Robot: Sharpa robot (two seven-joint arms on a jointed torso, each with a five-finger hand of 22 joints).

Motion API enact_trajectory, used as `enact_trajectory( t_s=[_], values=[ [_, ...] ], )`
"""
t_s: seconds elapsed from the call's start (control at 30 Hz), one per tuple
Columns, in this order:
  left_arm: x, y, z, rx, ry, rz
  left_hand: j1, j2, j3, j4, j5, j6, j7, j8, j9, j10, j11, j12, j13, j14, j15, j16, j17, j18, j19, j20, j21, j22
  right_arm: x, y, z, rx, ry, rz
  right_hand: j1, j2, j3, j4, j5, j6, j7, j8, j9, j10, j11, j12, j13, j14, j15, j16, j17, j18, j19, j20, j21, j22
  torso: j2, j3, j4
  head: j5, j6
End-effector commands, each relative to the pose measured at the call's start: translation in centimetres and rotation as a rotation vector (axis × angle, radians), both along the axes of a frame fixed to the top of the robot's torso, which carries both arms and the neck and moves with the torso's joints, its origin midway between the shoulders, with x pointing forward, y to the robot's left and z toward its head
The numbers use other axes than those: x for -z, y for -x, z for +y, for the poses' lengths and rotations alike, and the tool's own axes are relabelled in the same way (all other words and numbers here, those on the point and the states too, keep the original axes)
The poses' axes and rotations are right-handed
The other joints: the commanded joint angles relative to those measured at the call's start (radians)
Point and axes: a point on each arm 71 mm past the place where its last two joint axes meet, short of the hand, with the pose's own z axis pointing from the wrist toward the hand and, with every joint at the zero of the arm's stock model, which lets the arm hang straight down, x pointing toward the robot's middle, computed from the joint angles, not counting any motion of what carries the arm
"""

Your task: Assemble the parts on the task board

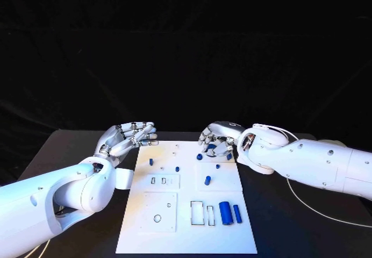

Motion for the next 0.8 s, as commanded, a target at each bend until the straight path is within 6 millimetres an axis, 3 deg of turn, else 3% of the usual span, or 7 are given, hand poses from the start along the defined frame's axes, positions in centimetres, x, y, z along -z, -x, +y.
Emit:
enact_trajectory(
  t_s=[0.03, 0.33, 0.8],
  values=[
    [-0.3, 0.2, -0.4, 0.033, 0.018, -0.001, 0.002, -0.005, 0.008, 0.000, 0.000, 0.004, 0.002, 0.001, -0.002, 0.008, 0.000, -0.007, -0.001, 0.006, -0.001, -0.001, 0.003, 0.015, 0.014, -0.001, 0.007, 0.001, 0.4, -0.1, 0.2, 0.019, 0.174, -0.043, 0.002, -0.012, -0.002, 0.012, -0.012, -0.010, 0.006, -0.007, 0.008, -0.032, 0.006, -0.005, 0.005, 0.040, 0.012, 0.106, 0.115, -0.022, 0.026, 0.009, 0.108, 0.140, 0.015, -0.0039, 0.0091, -0.007, 0.003],
    [-0.4, 0.2, -0.4, 0.037, 0.019, 0.000, 0.001, -0.006, 0.008, 0.000, 0.000, 0.003, 0.002, 0.000, -0.002, 0.006, 0.000, -0.009, -0.001, 0.006, -0.001, -0.002, 0.003, 0.014, 0.015, -0.001, 0.008, 0.001, 0.6, -0.1, 1.0, 0.015, 0.240, -0.067, 0.009, -0.016, -0.012, 0.021, -0.017, -0.023, 0.008, -0.015, 0.019, -0.070, 0.014, -0.005, 0.012, 0.042, 0.019, 0.185, 0.197, -0.033, 0.039, 0.021, 0.185, 0.243, 0.023, -0.0083, 0.0129, -0.012, 0.001],
    [-0.4, 0.2, -0.4, 0.039, 0.020, 0.001, -0.001, -0.007, 0.008, 0.001, 0.000, 0.001, 0.005, -0.002, -0.003, 0.003, 0.002, -0.013, -0.002, 0.003, 0.000, -0.005, 0.004, 0.014, 0.016, -0.001, 0.008, 0.001, 1.2, -0.3, 1.8, 0.001, 0.284, -0.070, 0.027, -0.004, -0.006, 0.020, -0.016, -0.025, 0.006, -0.016, 0.027, -0.087, 0.015, -0.001, 0.016, 0.047, 0.022, 0.222, 0.240, -0.041, 0.054, 0.026, 0.228, 0.304, 0.035, -0.0080, 0.0218, -0.013, 0.003]
  ],
)
